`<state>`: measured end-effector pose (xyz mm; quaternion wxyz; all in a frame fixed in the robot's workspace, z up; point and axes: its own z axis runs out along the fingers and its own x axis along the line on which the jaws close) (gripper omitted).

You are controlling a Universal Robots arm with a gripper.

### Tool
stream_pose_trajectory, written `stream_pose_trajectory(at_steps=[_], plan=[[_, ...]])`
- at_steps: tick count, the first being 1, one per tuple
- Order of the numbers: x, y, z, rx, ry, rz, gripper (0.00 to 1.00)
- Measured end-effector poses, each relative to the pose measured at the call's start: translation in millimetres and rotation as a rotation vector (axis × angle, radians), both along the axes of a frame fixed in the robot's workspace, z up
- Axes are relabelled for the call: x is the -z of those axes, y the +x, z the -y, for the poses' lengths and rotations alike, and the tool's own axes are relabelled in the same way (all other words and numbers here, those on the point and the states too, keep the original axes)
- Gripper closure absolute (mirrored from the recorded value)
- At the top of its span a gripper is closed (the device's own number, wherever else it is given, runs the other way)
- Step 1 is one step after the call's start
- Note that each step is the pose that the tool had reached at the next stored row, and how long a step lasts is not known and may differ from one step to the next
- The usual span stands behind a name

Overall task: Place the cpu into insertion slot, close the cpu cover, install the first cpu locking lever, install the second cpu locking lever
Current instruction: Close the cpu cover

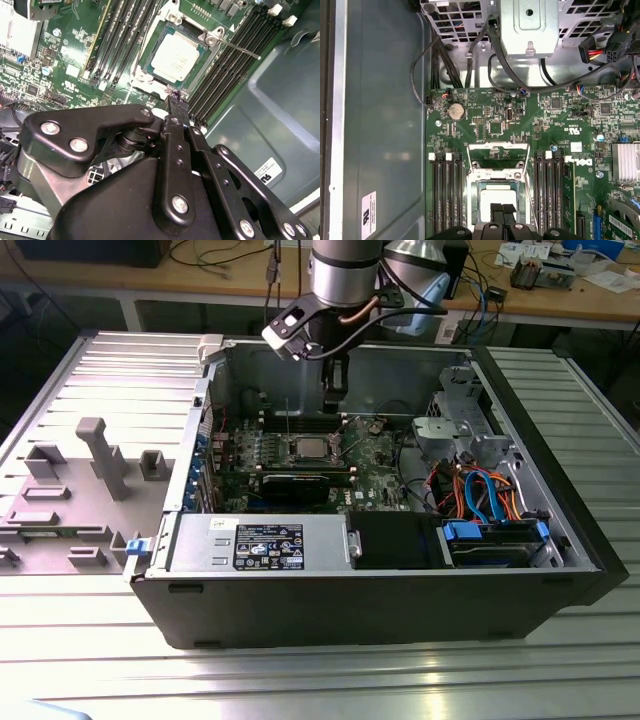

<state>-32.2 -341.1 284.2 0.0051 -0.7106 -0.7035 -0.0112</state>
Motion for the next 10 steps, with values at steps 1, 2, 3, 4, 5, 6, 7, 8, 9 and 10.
stream_pose_trajectory(at_steps=[1, 2, 3, 4, 5, 6, 7, 8, 9, 10], plan=[[0.0, 0.6, 0.0, 0.000, 0.0000, 0.0000, 0.89], [0.0, 1.6, 0.0, 0.000, 0.0000, 0.0000, 0.89], [0.0, 2.9, -0.1, 0.000, 0.0000, 0.0000, 0.89], [0.0, 4.1, -0.1, 0.000, 0.0001, 0.0000, 0.89], [0.1, 5.7, -0.2, 0.000, 0.0000, 0.0000, 0.89], [0.1, 6.8, -0.2, 0.000, 0.0000, 0.0000, 0.89], [0.1, 9.2, -0.2, 0.000, 0.0000, 0.0000, 0.89], [0.1, 11.6, -0.2, -0.001, 0.0001, 0.0000, 0.89], [0.1, 13.0, -0.2, -0.001, 0.0000, 0.0000, 0.89], [0.1, 13.9, -0.2, -0.001, 0.0001, 0.0000, 0.89]])
